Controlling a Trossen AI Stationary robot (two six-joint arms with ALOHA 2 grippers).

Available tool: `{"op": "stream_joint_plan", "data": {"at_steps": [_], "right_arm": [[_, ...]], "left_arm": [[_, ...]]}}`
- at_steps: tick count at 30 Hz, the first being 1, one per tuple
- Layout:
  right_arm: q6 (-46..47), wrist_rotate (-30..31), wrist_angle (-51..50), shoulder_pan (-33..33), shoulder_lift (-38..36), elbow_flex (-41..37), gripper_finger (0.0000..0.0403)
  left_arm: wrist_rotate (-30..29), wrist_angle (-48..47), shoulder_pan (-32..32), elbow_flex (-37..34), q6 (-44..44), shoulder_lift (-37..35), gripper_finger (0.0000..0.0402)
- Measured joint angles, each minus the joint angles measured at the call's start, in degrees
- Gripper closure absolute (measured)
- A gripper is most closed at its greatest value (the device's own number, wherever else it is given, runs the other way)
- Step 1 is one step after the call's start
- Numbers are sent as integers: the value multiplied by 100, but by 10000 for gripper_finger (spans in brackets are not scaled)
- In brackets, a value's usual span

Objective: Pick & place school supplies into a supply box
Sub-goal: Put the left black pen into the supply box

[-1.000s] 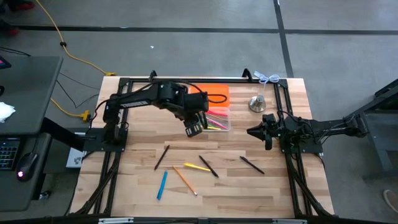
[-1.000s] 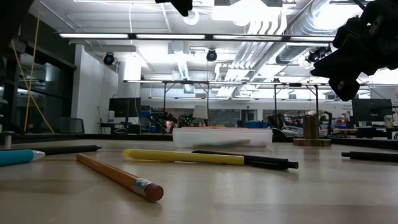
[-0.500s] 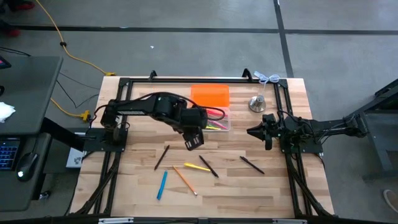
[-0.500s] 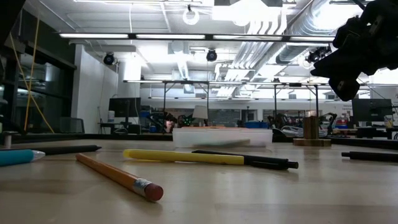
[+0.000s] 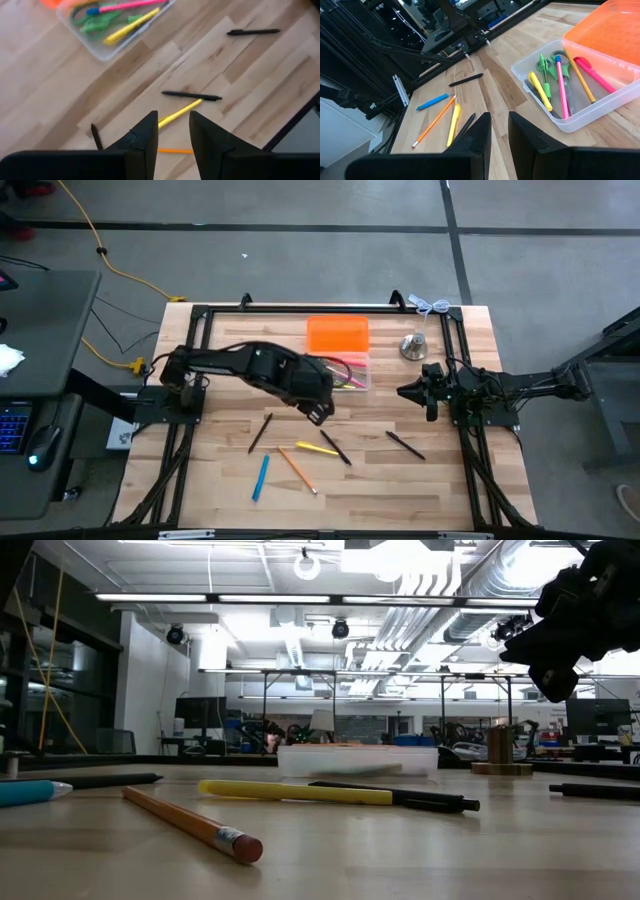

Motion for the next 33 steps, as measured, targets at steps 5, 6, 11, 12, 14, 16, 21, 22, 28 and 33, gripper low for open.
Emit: {"op": "stream_joint_plan", "data": {"at_steps": [5,6,11,12,14,16,21,22,28,33], "right_arm": [[0,-2,0,0,0,0,359],[0,0,1,0,0,0,359],[0,-2,0,0,0,0,359],[0,-2,0,0,0,0,359],[-1,-5,1,-1,0,0,359],[0,-15,0,0,0,0,359],[-2,-17,2,0,0,0,359],[-1,-17,1,0,0,0,359],[-1,-20,-1,-2,-1,0,359],[-2,-20,19,0,-2,2,359]], "left_arm": [[85,0,-149,-497,-421,0,261],[126,-2,-152,-628,-487,1,261],[395,-3,-186,-1305,-654,4,261],[488,0,-185,-1433,-695,4,261],[563,-9,-184,-1691,-717,2,261],[587,-1,-184,-1933,-719,4,261],[597,-10,-184,-2456,-716,-50,261],[594,3,-184,-2551,-703,-59,261],[467,39,-184,-3312,-612,-300,261],[452,124,-184,-4004,-755,-630,261]]}}
